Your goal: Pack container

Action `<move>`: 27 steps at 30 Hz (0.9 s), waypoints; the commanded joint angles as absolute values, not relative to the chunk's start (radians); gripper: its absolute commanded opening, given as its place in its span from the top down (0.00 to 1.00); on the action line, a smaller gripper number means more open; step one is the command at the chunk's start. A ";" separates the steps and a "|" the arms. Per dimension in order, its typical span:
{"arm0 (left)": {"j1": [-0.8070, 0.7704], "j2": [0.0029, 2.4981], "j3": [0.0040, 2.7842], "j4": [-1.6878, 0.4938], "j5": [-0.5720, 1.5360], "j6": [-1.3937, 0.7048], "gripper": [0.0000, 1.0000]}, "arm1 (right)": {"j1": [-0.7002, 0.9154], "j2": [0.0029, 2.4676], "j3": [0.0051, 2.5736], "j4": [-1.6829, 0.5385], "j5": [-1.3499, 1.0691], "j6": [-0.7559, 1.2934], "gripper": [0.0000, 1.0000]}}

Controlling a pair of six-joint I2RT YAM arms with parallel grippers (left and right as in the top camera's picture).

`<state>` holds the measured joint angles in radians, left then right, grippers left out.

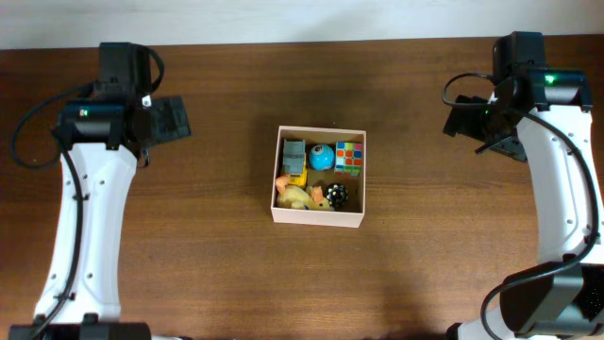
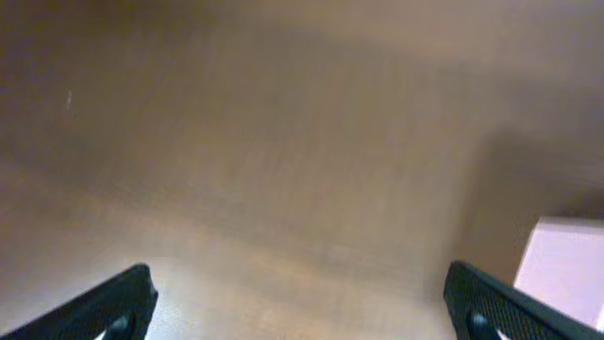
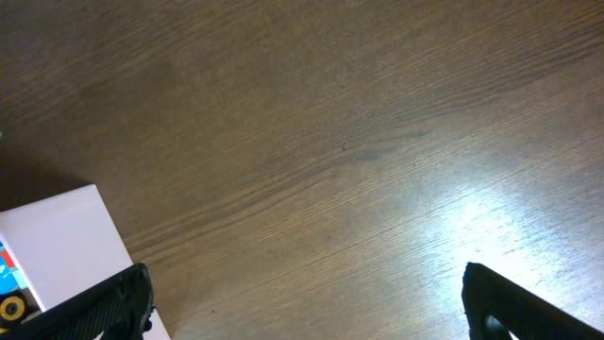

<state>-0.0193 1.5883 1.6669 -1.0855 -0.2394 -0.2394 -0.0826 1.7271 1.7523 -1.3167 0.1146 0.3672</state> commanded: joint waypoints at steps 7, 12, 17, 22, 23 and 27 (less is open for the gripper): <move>-0.018 1.177 1.272 -0.684 -0.172 -0.231 0.01 | -0.080 1.724 1.765 -1.317 0.117 0.376 0.01; -0.019 0.936 0.955 -0.430 -0.168 -0.231 0.01 | -0.080 1.724 1.765 -1.317 0.117 0.376 0.01; -0.019 0.661 0.565 -0.176 -0.092 -0.231 0.01 | -0.080 1.724 1.765 -1.317 0.117 0.376 0.01; -0.019 0.452 0.313 -0.063 -0.057 -0.231 0.01 | -0.080 1.724 1.765 -1.317 0.117 0.376 0.01; -0.019 0.419 0.277 -0.047 -0.047 -0.231 0.01 | -0.080 1.724 1.765 -1.317 0.117 0.376 0.01; -0.019 0.294 0.157 -0.038 -0.009 -0.230 0.01 | -0.080 1.724 1.765 -1.317 0.117 0.376 0.01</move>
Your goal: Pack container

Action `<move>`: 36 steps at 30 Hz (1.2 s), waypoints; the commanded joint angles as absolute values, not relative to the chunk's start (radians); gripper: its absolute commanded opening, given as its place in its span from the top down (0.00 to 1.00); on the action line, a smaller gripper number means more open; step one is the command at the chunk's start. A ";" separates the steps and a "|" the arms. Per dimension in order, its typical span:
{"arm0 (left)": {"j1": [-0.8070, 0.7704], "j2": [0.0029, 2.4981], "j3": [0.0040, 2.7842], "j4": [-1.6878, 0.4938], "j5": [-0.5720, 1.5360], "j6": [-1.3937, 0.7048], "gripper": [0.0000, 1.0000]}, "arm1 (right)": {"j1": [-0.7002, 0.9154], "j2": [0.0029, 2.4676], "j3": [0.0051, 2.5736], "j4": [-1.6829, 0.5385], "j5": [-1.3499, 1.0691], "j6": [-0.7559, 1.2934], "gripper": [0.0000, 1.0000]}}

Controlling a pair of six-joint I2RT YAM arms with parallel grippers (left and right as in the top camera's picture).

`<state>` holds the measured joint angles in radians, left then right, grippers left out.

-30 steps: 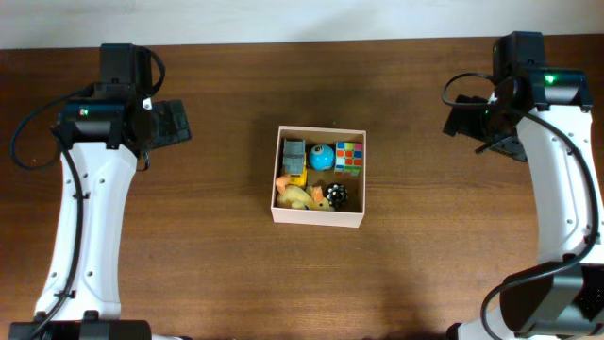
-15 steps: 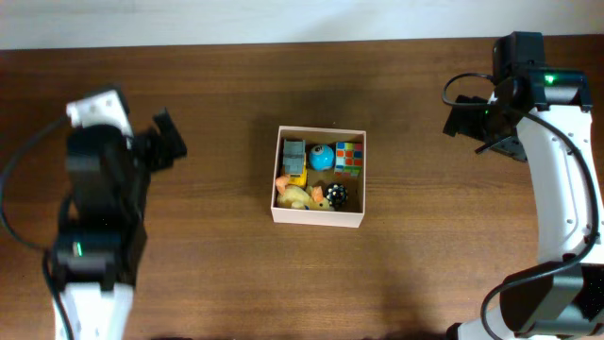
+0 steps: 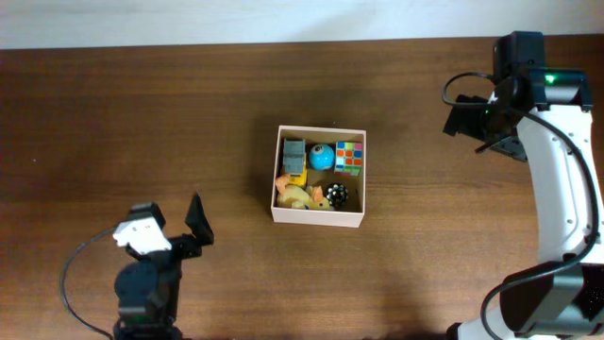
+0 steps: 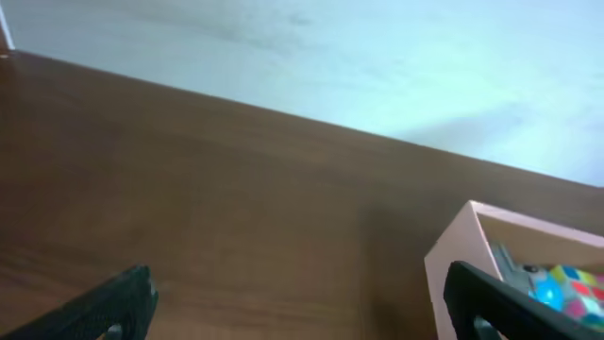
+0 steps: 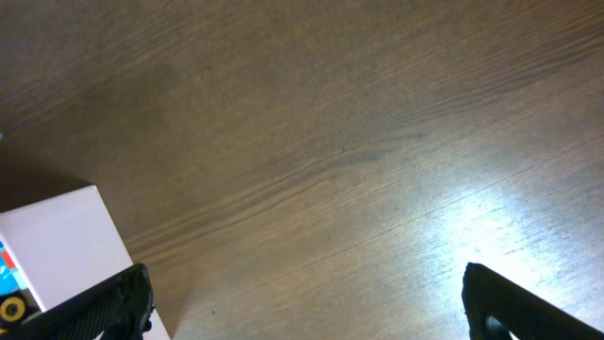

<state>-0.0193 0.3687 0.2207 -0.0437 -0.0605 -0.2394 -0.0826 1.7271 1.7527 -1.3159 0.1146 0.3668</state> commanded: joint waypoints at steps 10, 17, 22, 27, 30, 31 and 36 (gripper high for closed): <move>-0.019 0.144 0.030 -0.070 0.031 -0.162 0.01 | -0.080 1.724 1.765 -1.317 0.117 0.376 0.01; -0.020 0.077 0.019 -0.101 0.031 -0.129 0.01 | -0.080 1.724 1.765 -1.317 0.117 0.376 0.01; -0.035 0.046 0.019 -0.101 0.031 -0.129 0.01 | -0.080 1.724 1.765 -1.317 0.117 0.376 0.01; -0.051 0.005 0.020 -0.099 0.031 -0.129 0.01 | -0.080 1.724 1.765 -1.317 0.117 0.376 0.01; -0.051 0.005 0.020 -0.099 0.031 -0.129 0.01 | -0.080 1.724 1.765 -1.317 0.117 0.376 0.01; -0.050 0.005 0.020 -0.099 0.031 -0.129 0.01 | -0.080 1.724 1.765 -1.317 0.117 0.376 0.01; -0.050 0.006 0.020 -0.099 0.031 -0.129 0.01 | -0.080 1.724 1.765 -1.317 0.117 0.376 0.01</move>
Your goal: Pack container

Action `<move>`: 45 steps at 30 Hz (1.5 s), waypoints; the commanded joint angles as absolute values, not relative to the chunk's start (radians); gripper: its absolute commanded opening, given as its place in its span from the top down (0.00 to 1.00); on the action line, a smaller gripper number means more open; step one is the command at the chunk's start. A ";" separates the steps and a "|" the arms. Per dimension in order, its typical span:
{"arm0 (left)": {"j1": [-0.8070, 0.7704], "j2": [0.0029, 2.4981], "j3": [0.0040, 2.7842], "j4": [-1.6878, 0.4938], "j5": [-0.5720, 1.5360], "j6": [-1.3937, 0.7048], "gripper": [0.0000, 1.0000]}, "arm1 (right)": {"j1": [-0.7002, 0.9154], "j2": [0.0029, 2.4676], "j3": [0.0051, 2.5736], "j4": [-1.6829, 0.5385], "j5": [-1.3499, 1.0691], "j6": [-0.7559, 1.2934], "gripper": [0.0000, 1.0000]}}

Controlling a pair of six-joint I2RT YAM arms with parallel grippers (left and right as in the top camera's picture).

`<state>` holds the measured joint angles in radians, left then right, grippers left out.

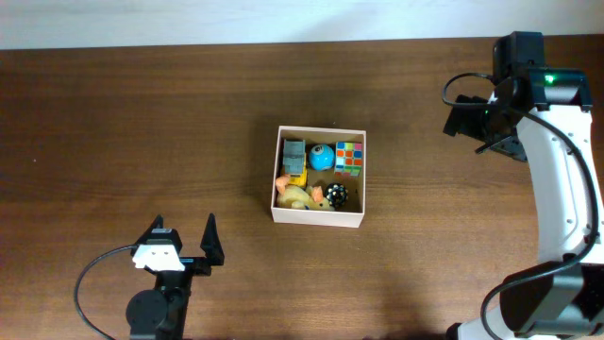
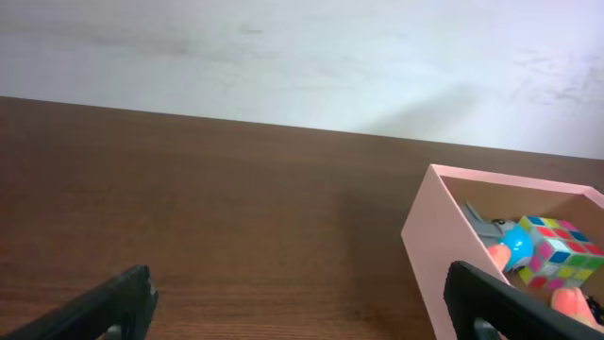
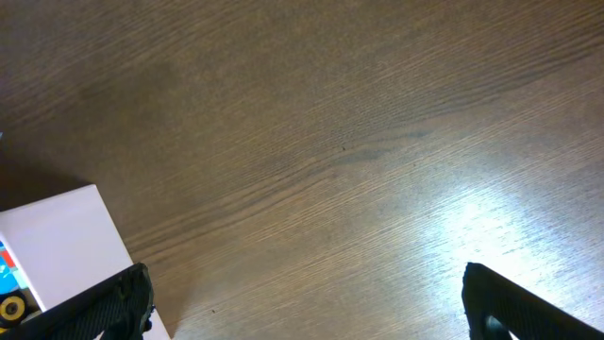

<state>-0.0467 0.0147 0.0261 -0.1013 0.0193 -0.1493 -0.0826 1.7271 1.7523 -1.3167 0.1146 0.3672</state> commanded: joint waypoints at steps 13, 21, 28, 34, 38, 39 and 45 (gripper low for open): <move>-0.050 0.006 0.020 -0.099 0.031 -0.129 0.01 | -0.080 1.724 1.765 -1.317 0.117 0.376 0.01; -0.050 0.006 0.020 -0.099 0.031 -0.129 0.01 | -0.079 1.713 1.765 -1.317 0.117 0.376 0.01; -0.050 0.006 0.020 -0.099 0.031 -0.129 0.01 | -0.078 1.545 1.765 -1.317 0.117 0.376 0.01; -0.050 0.006 0.020 -0.099 0.031 -0.129 0.01 | -0.078 1.327 1.765 -1.318 0.117 0.375 0.01; -0.050 0.006 0.020 -0.099 0.031 -0.129 0.01 | -0.078 1.190 1.750 -1.321 0.134 0.375 0.01; -0.050 0.006 0.020 -0.099 0.031 -0.129 0.01 | -0.078 1.152 1.732 -1.319 0.142 0.375 0.01; -0.050 0.006 0.020 -0.099 0.031 -0.129 0.01 | -0.078 0.860 1.381 -1.042 0.152 0.374 0.01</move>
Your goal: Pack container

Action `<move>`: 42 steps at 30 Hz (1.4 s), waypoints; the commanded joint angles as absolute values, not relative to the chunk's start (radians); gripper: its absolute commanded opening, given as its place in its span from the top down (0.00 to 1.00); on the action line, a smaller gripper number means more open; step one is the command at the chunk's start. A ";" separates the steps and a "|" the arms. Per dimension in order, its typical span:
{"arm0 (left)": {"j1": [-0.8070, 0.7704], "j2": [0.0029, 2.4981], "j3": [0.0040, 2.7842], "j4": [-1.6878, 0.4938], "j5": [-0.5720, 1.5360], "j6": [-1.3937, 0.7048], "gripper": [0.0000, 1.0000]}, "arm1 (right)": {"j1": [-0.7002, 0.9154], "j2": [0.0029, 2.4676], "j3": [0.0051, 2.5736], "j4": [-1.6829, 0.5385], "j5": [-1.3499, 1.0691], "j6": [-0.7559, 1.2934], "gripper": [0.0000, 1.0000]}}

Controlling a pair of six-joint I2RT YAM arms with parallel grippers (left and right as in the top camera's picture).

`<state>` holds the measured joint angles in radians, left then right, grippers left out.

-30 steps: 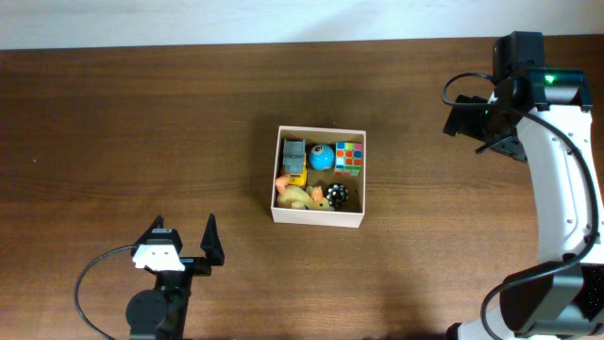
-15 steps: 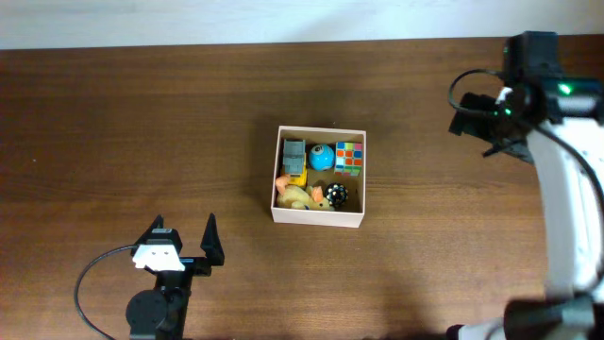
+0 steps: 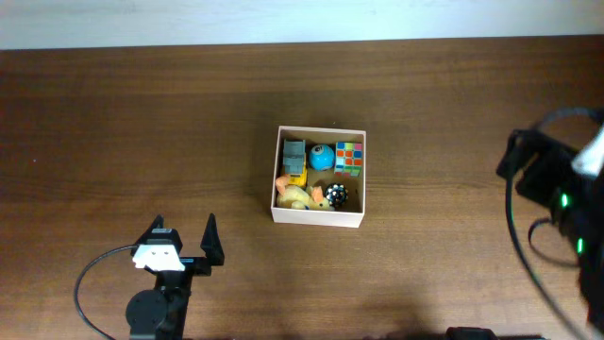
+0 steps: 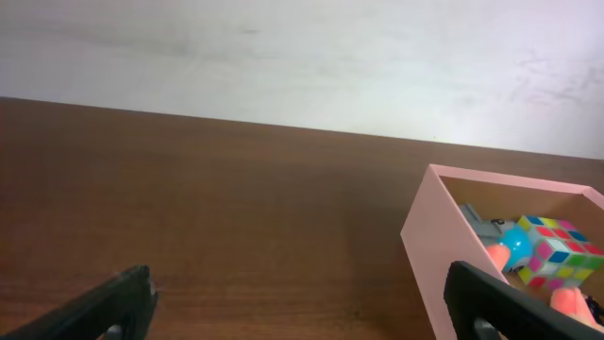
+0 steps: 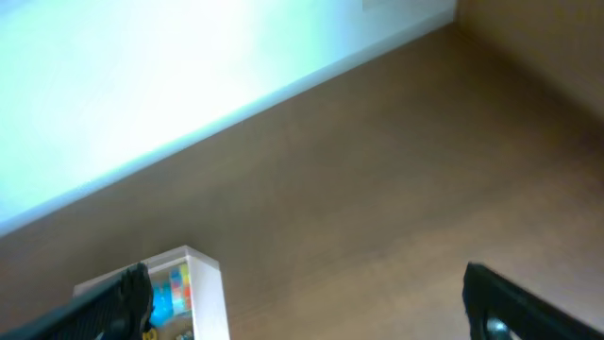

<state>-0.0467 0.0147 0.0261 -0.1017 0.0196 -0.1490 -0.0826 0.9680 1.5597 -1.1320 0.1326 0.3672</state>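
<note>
The pale pink box (image 3: 319,217) stands mid-table. It holds a grey toy (image 3: 293,156), a blue ball (image 3: 321,157), a colour cube (image 3: 349,157), a yellow duck (image 3: 297,196) and a black dotted ball (image 3: 337,195). My left gripper (image 3: 183,229) sits low at the front left, open and holding nothing. It faces the box (image 4: 429,255) from the side, where the cube (image 4: 557,250) shows. My right arm (image 3: 557,194) is at the right edge. Its gripper (image 5: 307,312) is open and holds nothing, with the box (image 5: 209,293) far to its left.
Brown wooden table (image 3: 142,113) with a white wall (image 4: 283,57) along its far edge. A black cable (image 3: 90,279) loops beside the left arm at the front edge.
My right arm has moved from the back right to lower down at the right edge. Its camera now looks across the table at the wall and box. The left arm and box are unchanged.
At first both arms reached over the table's back corners, open, their cameras looking down. Then the left arm was folded at the front left, and later lay low facing the box. Now the right arm has drawn back too. The box contents never changed.
</note>
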 commanded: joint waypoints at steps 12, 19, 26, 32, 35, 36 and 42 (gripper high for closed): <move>-0.050 0.006 0.020 -0.099 0.031 -0.129 0.01 | -0.078 0.374 0.550 -0.326 0.032 0.375 0.01; -0.050 0.006 0.020 -0.099 0.031 -0.129 0.01 | -0.068 0.224 0.272 -0.059 0.008 0.375 0.01; -0.050 0.006 0.020 -0.099 0.031 -0.129 0.01 | -0.061 0.081 0.098 0.013 0.008 0.375 0.01; -0.050 0.006 0.020 -0.099 0.031 -0.129 0.01 | -0.036 0.036 0.020 0.013 0.009 0.355 0.01; -0.050 0.006 0.020 -0.099 0.031 -0.129 0.01 | 0.012 0.033 0.006 -0.008 0.009 0.331 0.01; -0.050 0.006 0.020 -0.099 0.031 -0.129 0.01 | 0.029 0.031 0.006 -0.020 0.009 0.314 0.01; -0.050 0.006 0.020 -0.099 0.031 -0.129 0.01 | 0.052 0.003 0.006 -0.082 0.012 0.239 0.01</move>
